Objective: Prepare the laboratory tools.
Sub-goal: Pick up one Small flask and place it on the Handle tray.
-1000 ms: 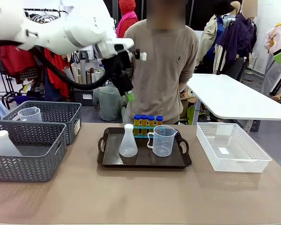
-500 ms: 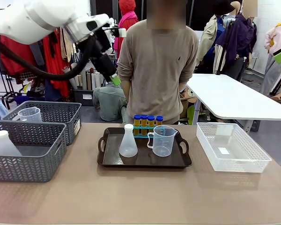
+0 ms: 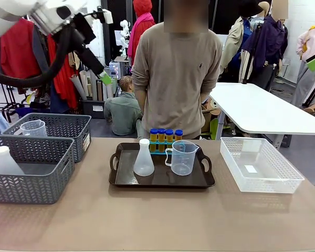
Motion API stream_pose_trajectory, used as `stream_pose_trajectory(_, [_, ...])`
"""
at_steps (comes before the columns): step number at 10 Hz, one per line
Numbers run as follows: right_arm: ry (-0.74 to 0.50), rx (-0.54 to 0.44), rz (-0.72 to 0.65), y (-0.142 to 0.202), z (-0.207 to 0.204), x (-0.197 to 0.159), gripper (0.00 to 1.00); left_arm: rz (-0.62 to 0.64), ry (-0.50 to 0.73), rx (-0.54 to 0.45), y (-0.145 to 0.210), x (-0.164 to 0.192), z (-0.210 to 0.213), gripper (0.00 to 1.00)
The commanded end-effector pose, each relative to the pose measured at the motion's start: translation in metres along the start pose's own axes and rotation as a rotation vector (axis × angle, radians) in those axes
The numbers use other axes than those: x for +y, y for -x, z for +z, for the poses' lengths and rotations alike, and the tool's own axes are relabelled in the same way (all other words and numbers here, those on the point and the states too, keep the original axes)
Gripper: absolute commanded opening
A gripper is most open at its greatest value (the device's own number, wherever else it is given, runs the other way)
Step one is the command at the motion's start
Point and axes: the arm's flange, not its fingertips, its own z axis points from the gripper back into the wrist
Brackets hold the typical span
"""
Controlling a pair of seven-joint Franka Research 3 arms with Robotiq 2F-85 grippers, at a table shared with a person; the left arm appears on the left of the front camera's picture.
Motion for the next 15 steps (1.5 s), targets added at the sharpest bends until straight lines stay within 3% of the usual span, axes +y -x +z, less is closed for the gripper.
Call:
stream_pose_trajectory(1, [-0.021,-0.03,0.019,-0.001,0.0,0.0,1.0,-0.051,0.07,-0.088,0.007,0.003,0.013,1.0])
stream_pose_trajectory(2, [-0.021,-0.03,0.019,-0.001,0.0,0.0,1.0,-0.063,0.104,-0.103,0.005,0.005,0.021,1.0])
stream_pose_trajectory(6, [-0.021,-0.03,0.019,-0.001,0.0,0.0,1.0,-0.071,0.043,-0.163,0.004,-0.015,0.034,1.0])
stream_pose_trajectory(10, [-0.021,-0.03,0.019,-0.001,0.0,0.0,1.0,-0.061,0.018,-0.111,-0.003,-0.023,0.035,1.0])
stream_pose_trajectory(15, [-0.021,-0.03,0.019,-0.001,0.0,0.0,1.0,-0.067,0.035,-0.135,-0.004,-0.016,0.042,1.0])
